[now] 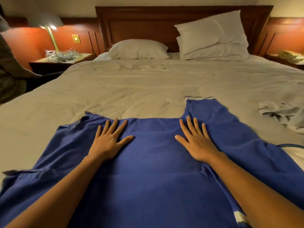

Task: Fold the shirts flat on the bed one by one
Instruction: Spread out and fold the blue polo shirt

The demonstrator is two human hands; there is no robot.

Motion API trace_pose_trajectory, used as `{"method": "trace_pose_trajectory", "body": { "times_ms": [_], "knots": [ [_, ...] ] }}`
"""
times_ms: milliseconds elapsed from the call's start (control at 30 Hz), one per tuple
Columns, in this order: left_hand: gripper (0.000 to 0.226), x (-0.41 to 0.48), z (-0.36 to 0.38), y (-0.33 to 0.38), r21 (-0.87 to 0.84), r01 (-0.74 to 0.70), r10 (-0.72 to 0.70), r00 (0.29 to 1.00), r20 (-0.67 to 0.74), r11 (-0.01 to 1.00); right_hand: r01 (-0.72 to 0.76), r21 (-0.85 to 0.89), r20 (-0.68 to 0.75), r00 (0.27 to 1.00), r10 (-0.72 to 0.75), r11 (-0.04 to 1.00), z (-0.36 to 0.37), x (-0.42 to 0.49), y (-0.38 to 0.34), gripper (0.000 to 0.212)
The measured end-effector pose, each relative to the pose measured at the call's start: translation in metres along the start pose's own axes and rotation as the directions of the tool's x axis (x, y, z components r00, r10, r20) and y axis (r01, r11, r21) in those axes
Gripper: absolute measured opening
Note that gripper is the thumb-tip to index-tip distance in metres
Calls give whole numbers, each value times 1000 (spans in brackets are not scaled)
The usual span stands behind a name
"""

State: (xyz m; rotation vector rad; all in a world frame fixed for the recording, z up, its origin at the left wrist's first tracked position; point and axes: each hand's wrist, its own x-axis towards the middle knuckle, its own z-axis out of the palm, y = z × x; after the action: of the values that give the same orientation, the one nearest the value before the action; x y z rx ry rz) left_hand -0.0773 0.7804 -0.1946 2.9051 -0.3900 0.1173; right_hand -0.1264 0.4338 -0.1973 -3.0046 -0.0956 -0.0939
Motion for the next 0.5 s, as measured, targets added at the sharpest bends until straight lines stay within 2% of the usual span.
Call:
{"method": "trace_pose_trajectory", "body": {
  "times_ms": [100,167,233,333,433,500],
  "knots": [
    [81,31,0,-5,-29,-83,81,994,-76,996,136,-75,-43,989,-140,988,-1,35,8,83],
    [74,47,-4,-8,-70,-164,152,976,-156,984,225,-59,-86,969,-230,973,-6,54,13,85],
    [59,57,-9,-14,-106,-245,213,946,-244,964,294,-26,-162,942,-295,955,-14,68,22,73],
    [41,62,-18,-27,-69,-311,280,917,-283,948,306,-119,-145,936,-321,945,-36,80,46,59],
    [42,63,-35,-39,-30,-295,281,932,-230,955,273,-359,-91,941,-325,892,-65,87,72,69],
    [44,60,-49,-45,11,-331,325,918,-227,944,250,-428,-72,948,-309,869,-87,86,87,78]
  ]
}}
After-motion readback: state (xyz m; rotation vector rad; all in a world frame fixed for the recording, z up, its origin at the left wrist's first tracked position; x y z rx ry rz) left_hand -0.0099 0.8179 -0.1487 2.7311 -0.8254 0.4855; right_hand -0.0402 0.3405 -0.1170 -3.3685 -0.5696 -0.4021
